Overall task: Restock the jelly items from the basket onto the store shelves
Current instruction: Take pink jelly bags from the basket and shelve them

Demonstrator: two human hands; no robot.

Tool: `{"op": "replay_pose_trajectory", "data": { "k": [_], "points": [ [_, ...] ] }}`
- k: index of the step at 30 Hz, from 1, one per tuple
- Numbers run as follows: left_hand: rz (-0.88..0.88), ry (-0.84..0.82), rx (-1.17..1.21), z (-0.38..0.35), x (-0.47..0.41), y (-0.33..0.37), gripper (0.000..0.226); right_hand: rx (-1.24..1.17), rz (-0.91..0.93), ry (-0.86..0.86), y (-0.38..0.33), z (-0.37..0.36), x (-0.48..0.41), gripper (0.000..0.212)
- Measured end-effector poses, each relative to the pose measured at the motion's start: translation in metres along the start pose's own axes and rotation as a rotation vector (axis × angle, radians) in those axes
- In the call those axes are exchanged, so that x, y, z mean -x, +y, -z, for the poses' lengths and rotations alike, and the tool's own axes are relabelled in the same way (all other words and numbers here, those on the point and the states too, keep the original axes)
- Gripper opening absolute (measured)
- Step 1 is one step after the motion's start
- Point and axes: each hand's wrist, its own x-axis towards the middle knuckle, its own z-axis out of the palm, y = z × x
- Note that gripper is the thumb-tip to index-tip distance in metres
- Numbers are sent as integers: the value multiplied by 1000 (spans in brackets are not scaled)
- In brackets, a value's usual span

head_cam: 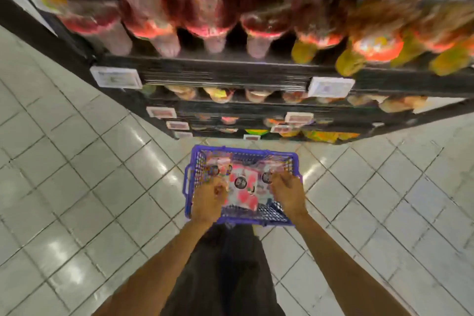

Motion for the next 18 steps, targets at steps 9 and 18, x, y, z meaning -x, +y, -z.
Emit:
{"op": "replay_pose_trajectory", "data": {
  "k": [9,18],
  "points": [
    [89,-51,-72,-105,-76,-112,31,153,-243,-25,172,-45,-98,35],
    [333,-69,115,-221,-179,-153,19,282,-340,90,276,-61,-196,17]
  ]
}}
